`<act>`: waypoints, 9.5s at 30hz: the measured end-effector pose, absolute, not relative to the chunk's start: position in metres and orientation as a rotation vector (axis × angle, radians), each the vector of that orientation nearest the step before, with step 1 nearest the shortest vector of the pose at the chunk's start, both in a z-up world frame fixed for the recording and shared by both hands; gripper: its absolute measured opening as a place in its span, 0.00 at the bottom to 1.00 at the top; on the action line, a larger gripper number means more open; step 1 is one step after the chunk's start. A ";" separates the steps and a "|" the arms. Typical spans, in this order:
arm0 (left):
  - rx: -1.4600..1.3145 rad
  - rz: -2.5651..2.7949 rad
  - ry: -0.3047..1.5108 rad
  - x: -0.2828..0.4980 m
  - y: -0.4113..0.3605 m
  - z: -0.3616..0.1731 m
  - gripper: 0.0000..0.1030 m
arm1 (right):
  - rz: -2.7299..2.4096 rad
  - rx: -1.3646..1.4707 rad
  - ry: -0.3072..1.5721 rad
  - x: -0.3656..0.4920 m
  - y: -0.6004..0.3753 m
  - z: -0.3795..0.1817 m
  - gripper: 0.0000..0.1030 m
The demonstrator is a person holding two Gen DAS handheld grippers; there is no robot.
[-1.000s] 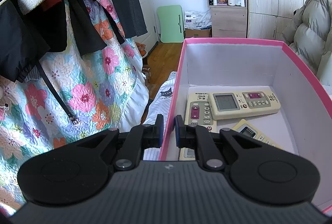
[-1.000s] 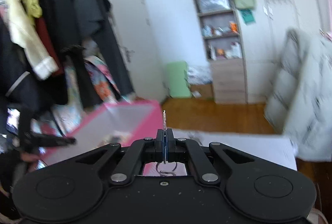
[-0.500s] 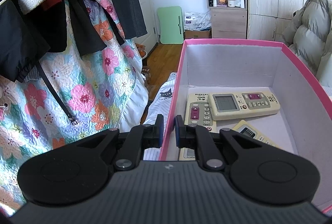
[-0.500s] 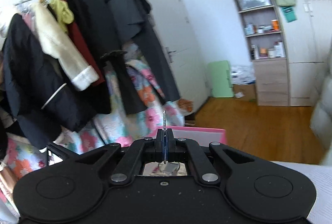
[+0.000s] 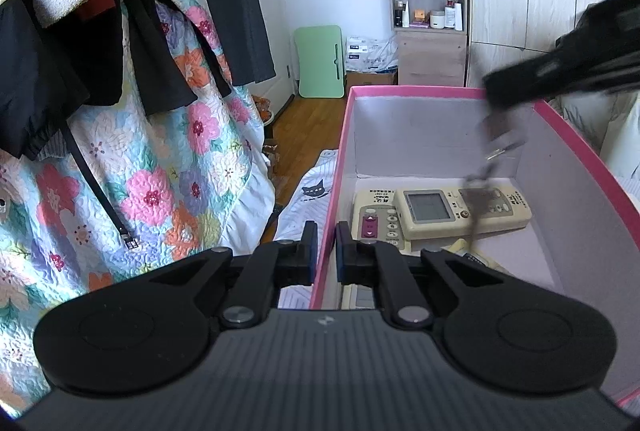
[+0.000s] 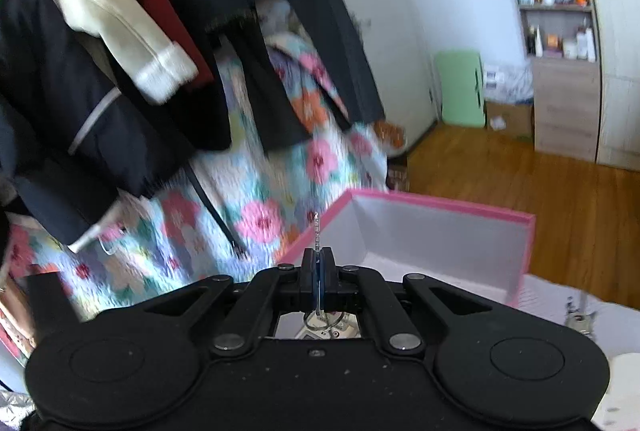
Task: Organize rigid objects
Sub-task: 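Carry the keys into the pink box and open the right tool, then return the right tool to the bed and grasp the white remote, then carry the white remote toward the pink box with the right tool, then lower the white remote into the box and open the right tool, then move the right tool to the bed and grasp the long white remote, then carry the white TCL remote into the pink box and release it, then return the right tool to the bed and grasp the white charger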
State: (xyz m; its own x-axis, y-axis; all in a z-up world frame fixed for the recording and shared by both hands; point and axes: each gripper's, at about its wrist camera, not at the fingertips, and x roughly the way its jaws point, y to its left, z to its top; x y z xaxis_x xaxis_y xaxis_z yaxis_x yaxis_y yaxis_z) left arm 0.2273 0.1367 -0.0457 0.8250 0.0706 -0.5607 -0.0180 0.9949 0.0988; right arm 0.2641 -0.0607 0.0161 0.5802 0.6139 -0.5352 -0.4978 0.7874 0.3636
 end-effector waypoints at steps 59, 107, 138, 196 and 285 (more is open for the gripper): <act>0.183 0.049 0.593 0.225 0.129 -0.051 0.09 | 0.349 -0.054 0.899 0.193 -0.218 -0.089 0.45; 0.213 0.052 0.575 0.221 0.125 -0.050 0.09 | 0.637 -0.047 0.458 0.173 -0.111 0.036 0.43; 0.217 0.048 0.563 0.220 0.123 -0.052 0.09 | 0.171 0.006 0.667 0.169 -0.203 -0.019 0.51; 0.259 0.054 0.554 0.219 0.116 -0.050 0.10 | 0.117 0.109 0.623 0.168 -0.265 -0.022 0.59; 0.202 0.050 0.556 0.221 0.122 -0.052 0.09 | 0.097 -0.024 0.768 0.193 -0.202 -0.076 0.68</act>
